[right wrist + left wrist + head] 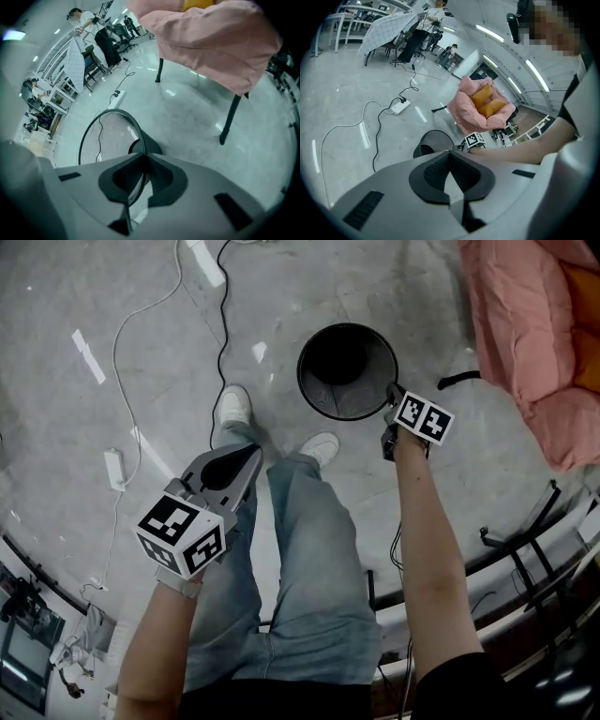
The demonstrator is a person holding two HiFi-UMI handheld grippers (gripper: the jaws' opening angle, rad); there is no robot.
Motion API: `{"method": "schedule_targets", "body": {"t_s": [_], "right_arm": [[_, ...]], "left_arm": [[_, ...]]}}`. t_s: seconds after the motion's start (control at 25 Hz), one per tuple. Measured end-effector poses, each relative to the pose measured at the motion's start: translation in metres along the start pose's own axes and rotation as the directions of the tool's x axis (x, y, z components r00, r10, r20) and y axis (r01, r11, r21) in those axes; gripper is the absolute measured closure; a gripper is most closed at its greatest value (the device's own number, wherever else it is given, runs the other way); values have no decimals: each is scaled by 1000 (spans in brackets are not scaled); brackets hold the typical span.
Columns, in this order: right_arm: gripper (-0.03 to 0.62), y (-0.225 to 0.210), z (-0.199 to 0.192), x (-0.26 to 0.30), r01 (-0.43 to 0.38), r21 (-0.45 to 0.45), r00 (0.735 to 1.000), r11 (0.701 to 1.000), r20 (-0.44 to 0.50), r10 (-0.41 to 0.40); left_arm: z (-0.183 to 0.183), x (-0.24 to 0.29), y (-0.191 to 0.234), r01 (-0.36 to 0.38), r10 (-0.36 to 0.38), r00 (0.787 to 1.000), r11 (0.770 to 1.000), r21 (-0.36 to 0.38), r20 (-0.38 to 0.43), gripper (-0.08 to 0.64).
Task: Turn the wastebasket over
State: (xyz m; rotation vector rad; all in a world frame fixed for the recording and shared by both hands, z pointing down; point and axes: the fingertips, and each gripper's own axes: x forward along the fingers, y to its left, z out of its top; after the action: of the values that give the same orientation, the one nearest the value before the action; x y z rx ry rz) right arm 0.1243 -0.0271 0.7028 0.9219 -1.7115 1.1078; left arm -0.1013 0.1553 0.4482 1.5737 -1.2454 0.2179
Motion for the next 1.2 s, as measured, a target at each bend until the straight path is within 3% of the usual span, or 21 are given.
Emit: {"method": "schedule_targets", "body": {"t_s": [0.2, 0.36, 0.48, 0.56, 0.68, 0.88, 0.96, 1.04, 1.2], "right_arm": [[557, 25, 34, -21, 42, -192, 997, 981, 70, -29], [557, 47, 40, -39, 125, -365, 988, 923, 127, -83], [557, 66, 30, -44, 184, -509, 979, 841, 168, -113], [556, 85, 16, -42, 182, -606, 981, 775, 164, -102], [555, 117, -20, -31, 130, -732, 991, 669, 116, -66], [545, 151, -83, -6, 50, -861, 999, 507, 32, -44], [541, 154, -106, 9, 19, -887, 999, 462, -5, -51], [538, 151, -124, 25, 8, -892, 997, 452, -27, -71], [535, 142, -139, 47, 44, -876, 995, 479, -6, -103]], "left_arm": [[8, 0, -2, 13, -12, 1000, 1000, -10, 12, 546], [11, 0, -3, 26, -25, 999, 1000, -11, 19, 546], [11, -1, -2, 34, -34, 999, 999, -22, 23, 546], [9, -3, 2, 35, -34, 999, 999, -34, 25, 546], [1, -6, 11, 36, -35, 999, 999, -41, 16, 546], [-6, -8, 26, 62, -61, 998, 995, -74, 8, 546], [-11, -3, 32, 76, -77, 997, 995, -69, -7, 546], [-15, 4, 39, 89, -90, 995, 996, -31, -45, 546], [-18, 15, 54, 120, -118, 986, 993, 18, -116, 546]]}}
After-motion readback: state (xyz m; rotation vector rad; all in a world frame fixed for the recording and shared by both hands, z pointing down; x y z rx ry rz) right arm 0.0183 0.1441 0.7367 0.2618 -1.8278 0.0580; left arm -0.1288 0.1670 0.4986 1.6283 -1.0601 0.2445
